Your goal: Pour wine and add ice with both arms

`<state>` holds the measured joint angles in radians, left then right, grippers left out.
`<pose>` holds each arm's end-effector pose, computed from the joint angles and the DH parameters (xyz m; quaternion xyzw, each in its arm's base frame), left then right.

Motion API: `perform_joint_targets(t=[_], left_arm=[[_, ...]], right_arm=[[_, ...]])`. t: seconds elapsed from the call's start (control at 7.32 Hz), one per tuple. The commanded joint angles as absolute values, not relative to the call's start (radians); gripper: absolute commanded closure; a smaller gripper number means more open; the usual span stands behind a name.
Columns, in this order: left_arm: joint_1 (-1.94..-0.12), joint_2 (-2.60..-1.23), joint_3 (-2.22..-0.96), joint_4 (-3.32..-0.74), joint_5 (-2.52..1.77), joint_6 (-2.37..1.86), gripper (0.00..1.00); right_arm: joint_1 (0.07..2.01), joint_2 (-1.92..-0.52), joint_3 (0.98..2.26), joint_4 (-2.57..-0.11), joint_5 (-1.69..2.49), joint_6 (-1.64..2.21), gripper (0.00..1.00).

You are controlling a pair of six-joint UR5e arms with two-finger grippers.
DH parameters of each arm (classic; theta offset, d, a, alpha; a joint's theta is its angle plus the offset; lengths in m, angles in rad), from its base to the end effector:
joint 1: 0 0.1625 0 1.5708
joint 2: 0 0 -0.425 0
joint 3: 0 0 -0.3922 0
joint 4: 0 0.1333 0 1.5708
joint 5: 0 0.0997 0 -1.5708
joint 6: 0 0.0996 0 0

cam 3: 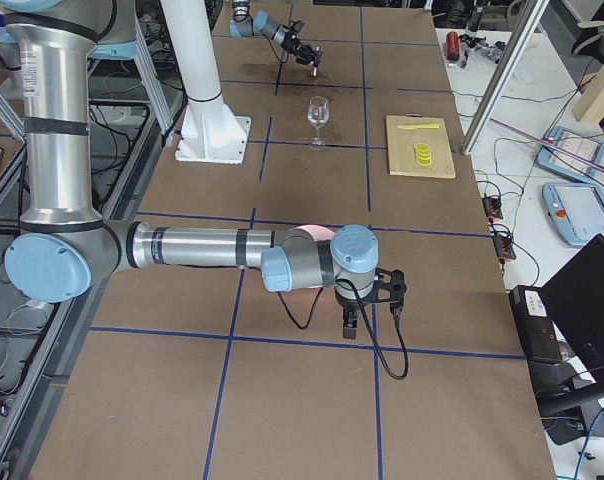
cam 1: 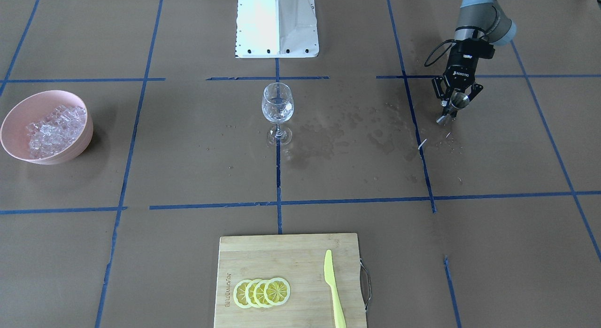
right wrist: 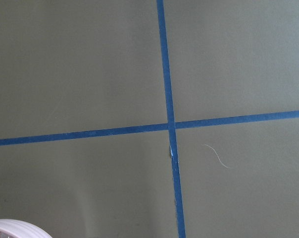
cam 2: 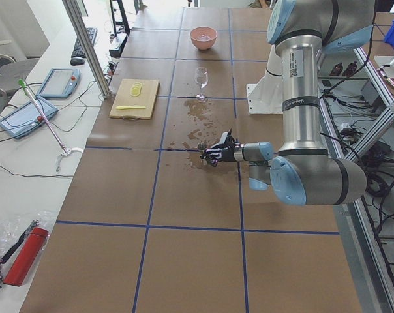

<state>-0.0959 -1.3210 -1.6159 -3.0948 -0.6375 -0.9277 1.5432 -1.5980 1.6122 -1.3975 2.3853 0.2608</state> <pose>0.3391 -0.2469 0.5722 0.5292 0.3820 -0.0748 0.7540 0.0473 -0.4928 0.6303 0.0284 -0.4026 0.0695 0.9123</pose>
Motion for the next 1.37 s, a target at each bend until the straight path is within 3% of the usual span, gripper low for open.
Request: perform_joint_targets(t=[0.0,0.55,1.09,1.23], left_arm=[[-0.094,-1.341,-1.611,-3.099,-0.635,-0.928,0.94],[-0.087,-1.359,-1.574,-3.120,-0.607,-0.995,0.92],[-0.086,-1.359,-1.571,-3.117,-0.606,-0.983,0.74],[-0.083,-1.361,-1.572,-3.116,-0.606,-0.982,0.58]], right_arm=[[1.543,-1.598,1.612,-1.397,2.385,0.261,0.00],[1.543,-1.598,1.618,-1.397,2.385,0.259,0.00],[1.543,-1.603,1.621,-1.397,2.387,0.259,0.00],[1.543,-1.603,1.621,-1.397,2.387,0.259,0.00]])
